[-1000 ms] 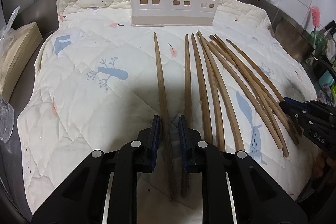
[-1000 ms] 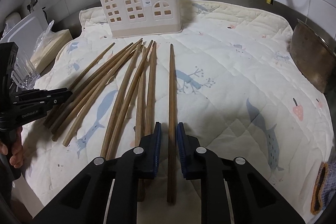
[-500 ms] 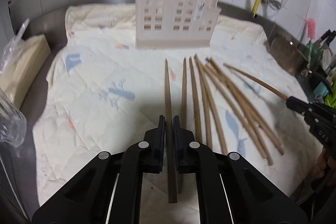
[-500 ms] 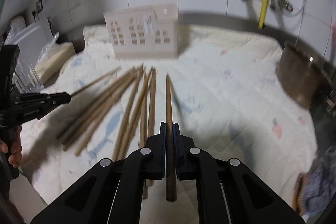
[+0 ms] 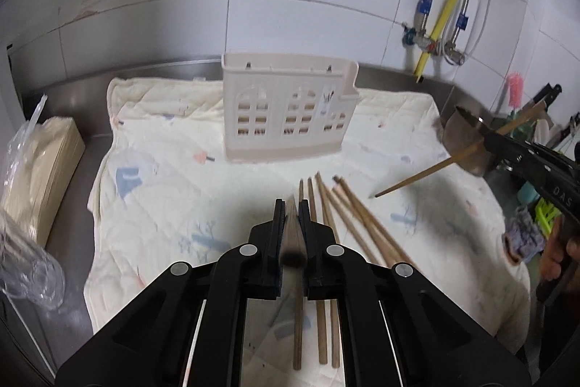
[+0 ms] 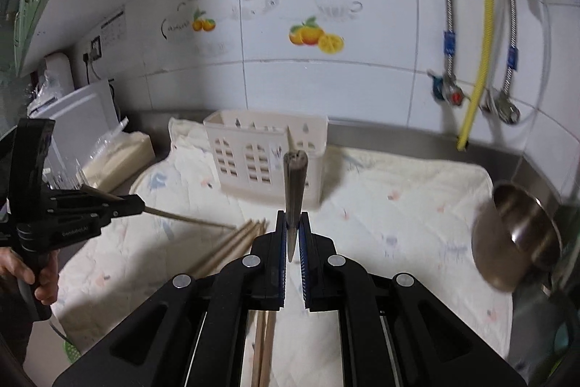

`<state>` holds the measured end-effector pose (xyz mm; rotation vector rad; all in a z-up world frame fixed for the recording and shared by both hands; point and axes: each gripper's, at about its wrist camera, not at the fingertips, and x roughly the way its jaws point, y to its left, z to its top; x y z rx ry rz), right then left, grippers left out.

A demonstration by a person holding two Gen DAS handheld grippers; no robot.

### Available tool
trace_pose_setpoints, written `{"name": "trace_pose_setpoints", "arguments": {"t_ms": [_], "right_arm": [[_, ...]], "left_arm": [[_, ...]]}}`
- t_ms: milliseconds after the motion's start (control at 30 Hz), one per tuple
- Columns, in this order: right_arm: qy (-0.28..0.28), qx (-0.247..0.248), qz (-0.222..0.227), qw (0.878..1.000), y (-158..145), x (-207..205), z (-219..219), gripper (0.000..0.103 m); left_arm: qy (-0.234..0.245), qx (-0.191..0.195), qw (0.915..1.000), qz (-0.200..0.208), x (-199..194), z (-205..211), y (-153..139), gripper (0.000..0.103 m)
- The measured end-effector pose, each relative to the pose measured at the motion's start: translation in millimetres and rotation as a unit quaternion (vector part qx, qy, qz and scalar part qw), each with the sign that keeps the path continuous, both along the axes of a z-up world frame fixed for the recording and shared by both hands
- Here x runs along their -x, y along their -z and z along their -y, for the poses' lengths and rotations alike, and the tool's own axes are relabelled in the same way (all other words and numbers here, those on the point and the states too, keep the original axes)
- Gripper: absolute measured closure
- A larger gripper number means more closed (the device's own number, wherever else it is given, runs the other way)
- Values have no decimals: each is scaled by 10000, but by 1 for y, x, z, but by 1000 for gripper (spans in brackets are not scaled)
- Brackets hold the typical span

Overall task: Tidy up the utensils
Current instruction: 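Lift both held chopsticks and lower them upright into the white holder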

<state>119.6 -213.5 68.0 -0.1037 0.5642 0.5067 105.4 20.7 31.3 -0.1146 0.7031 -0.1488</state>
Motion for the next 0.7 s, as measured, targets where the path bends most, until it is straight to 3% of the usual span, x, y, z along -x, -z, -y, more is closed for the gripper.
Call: {"name": "trace_pose_setpoints", "arguments": {"t_ms": [167,433,700], "right_arm": [[-200,7,118,9997,-34,-22,-7,97],[-319,46,361,9988,-85,-62,-17,97],[-246,109,320,9991,-93,-101,-33,97]], "left_arm": [[59,-27,9999,147,-15,-1,-26,97],[236,-123,9974,672,-36,0,-93,97],[-124,-169,9897,1417,-73,-15,-162,97]]}}
